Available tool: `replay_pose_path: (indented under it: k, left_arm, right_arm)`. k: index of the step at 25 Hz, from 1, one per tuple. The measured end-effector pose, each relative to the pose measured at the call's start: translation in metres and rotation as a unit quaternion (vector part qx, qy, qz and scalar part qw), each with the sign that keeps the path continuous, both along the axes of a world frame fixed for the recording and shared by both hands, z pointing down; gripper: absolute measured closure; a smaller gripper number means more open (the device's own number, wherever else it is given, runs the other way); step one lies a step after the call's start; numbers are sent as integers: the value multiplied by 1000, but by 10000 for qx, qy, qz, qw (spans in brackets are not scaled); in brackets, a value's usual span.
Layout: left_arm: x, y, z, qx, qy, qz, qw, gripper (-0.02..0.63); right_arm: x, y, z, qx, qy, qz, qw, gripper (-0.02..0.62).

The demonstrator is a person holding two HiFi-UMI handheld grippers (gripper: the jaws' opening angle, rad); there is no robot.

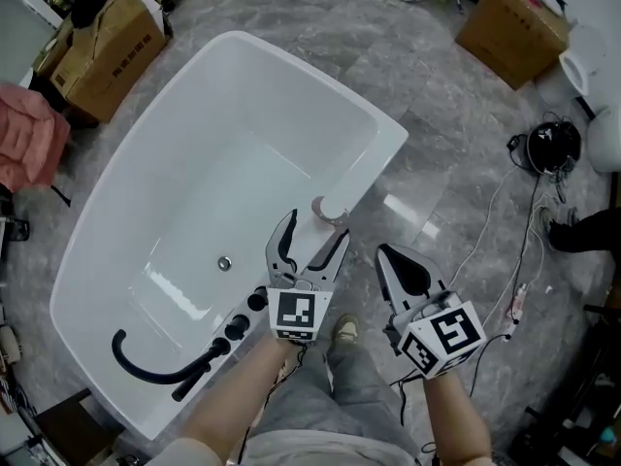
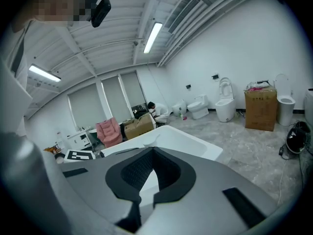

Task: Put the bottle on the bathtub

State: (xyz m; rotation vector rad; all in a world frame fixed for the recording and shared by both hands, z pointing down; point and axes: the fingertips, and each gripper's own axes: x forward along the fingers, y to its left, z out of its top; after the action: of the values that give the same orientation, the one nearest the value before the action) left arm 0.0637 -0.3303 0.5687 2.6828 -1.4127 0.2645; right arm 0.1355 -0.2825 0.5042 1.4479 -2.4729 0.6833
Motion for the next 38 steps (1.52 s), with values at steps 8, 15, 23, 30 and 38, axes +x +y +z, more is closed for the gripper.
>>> replay_pose_path:
  k: [8, 15, 23, 30, 38]
  left_arm:
    - [-48, 25, -57, -531, 313, -216, 9979, 236]
    - [-79, 58, -133, -268, 242, 145, 9992, 307]
    - [-95, 95, -202, 145, -43, 446, 9989, 440]
    - [-118, 125, -272, 595, 129, 240, 9979, 520]
    - [-137, 148, -320, 976, 78, 18, 9952, 566]
  right_arm:
    - [-23, 18, -64, 189, 123, -52, 9997, 568]
    - [-42, 43, -133, 281, 308, -151, 9990, 568]
    - [-46, 74, -205, 747, 516, -182, 9957, 568]
    - [-63, 99, -247, 985, 377, -360, 9938, 568]
    - [-85, 133, -284, 1215, 304, -738, 9894, 568]
